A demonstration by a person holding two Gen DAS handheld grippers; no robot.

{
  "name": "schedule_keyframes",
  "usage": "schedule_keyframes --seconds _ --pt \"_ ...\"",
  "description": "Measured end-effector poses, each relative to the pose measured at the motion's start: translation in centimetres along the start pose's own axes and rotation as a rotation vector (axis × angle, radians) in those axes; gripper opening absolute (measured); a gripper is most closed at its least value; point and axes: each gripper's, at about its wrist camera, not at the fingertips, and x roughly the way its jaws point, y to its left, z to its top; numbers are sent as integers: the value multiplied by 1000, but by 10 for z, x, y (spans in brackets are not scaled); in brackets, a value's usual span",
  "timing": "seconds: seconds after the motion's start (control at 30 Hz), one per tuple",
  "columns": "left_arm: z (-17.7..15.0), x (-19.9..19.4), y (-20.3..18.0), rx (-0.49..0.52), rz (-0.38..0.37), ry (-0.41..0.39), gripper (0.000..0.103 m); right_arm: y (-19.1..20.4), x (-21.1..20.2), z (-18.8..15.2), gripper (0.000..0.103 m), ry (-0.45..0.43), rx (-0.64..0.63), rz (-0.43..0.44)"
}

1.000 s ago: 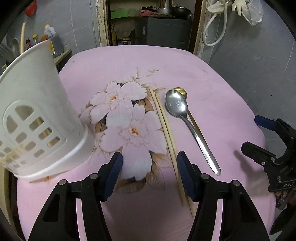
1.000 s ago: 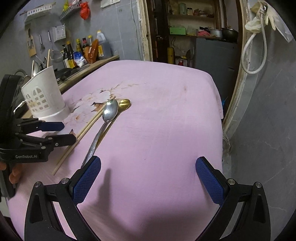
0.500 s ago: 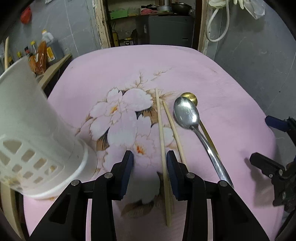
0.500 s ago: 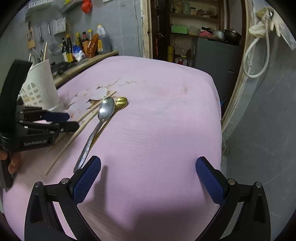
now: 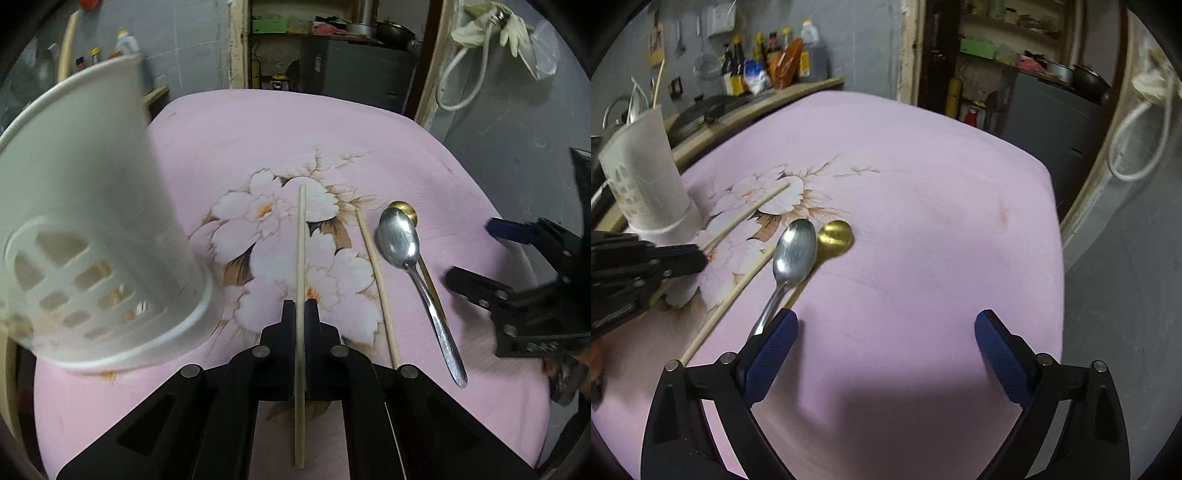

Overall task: Organize utensils
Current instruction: 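Grasp the wooden chopstick with the left tool while the right tool approaches the gold spoon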

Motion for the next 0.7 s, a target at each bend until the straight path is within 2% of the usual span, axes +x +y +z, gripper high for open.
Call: schedule_keyframes --seconds 0.17,0.7 --pt "-5 -11 5 -46 -23 2 2 16 12 9 97 27 -88 -31" --pt "-28 -38 28 -138 -85 3 2 37 24 30 97 13 -120 26"
